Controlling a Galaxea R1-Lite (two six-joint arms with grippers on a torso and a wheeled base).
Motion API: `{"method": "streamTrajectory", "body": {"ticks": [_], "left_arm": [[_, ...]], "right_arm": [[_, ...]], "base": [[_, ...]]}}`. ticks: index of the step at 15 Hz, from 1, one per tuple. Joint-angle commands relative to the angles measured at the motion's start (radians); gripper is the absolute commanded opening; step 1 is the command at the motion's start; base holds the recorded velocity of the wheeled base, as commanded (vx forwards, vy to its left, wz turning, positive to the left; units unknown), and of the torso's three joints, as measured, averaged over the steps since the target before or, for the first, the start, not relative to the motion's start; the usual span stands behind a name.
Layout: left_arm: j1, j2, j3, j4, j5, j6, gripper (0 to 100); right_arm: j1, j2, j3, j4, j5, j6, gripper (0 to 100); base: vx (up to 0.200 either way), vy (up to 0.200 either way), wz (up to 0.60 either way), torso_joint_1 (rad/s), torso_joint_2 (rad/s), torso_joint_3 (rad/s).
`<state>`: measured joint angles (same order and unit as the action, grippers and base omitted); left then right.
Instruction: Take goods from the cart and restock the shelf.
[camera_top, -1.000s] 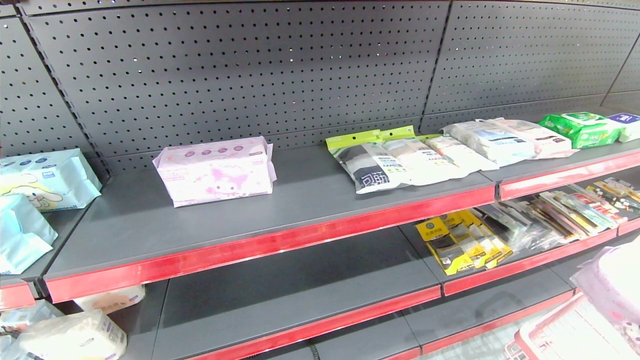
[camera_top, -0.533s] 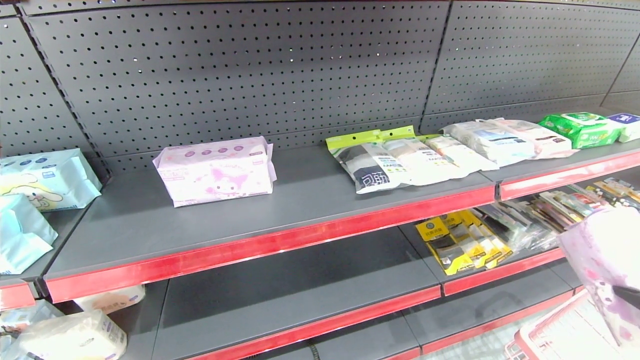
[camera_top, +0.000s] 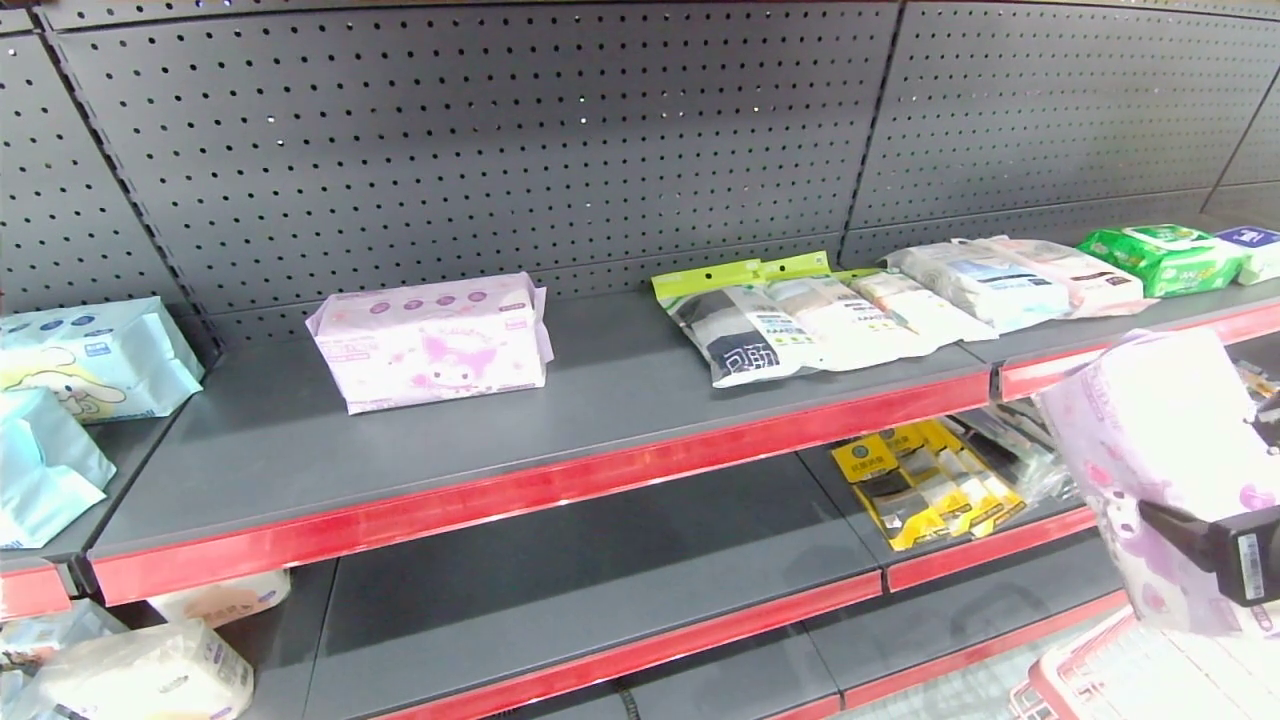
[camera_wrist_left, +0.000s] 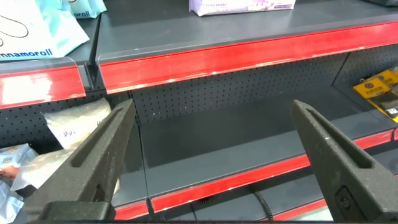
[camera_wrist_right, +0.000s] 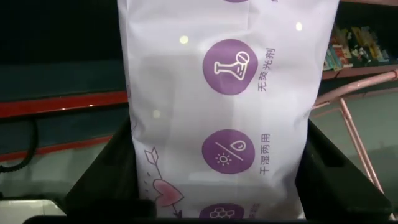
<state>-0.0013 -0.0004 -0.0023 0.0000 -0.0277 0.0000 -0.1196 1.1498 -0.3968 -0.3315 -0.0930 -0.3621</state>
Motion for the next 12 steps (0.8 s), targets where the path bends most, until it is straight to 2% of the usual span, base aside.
{"method": "streamTrajectory", "body": {"ticks": [1, 2, 5, 7, 8, 12], "left_arm": [[0.000, 0.000, 0.001, 0.000, 0.000, 0.000, 100], [0.000, 0.000, 0.001, 0.000, 0.000, 0.000, 100], [0.000, 0.000, 0.001, 0.000, 0.000, 0.000, 100], [0.000, 0.000, 0.001, 0.000, 0.000, 0.000, 100], [0.000, 0.000, -0.001, 0.000, 0.000, 0.000, 100], [0.000, 0.000, -0.001, 0.000, 0.000, 0.000, 100]], "right_arm": [[0.100, -0.137, -0.002, 0.048, -0.060, 0.046, 0], [0.150, -0.199, -0.011, 0.118, -0.079, 0.074, 0], [0.205, -0.300, -0.010, 0.253, -0.071, 0.163, 0], [0.316, -0.312, -0.013, 0.255, -0.097, 0.238, 0], [0.373, -0.311, -0.027, 0.252, -0.151, 0.244, 0], [0.377, -0.265, -0.114, 0.258, -0.154, 0.232, 0]], "base": [[0.000, 0.000, 0.00, 0.000, 0.00, 0.000], [0.000, 0.000, 0.00, 0.000, 0.00, 0.000], [0.000, 0.000, 0.00, 0.000, 0.00, 0.000], [0.000, 0.000, 0.00, 0.000, 0.00, 0.000], [0.000, 0.000, 0.00, 0.000, 0.00, 0.000], [0.000, 0.000, 0.00, 0.000, 0.00, 0.000]]}}
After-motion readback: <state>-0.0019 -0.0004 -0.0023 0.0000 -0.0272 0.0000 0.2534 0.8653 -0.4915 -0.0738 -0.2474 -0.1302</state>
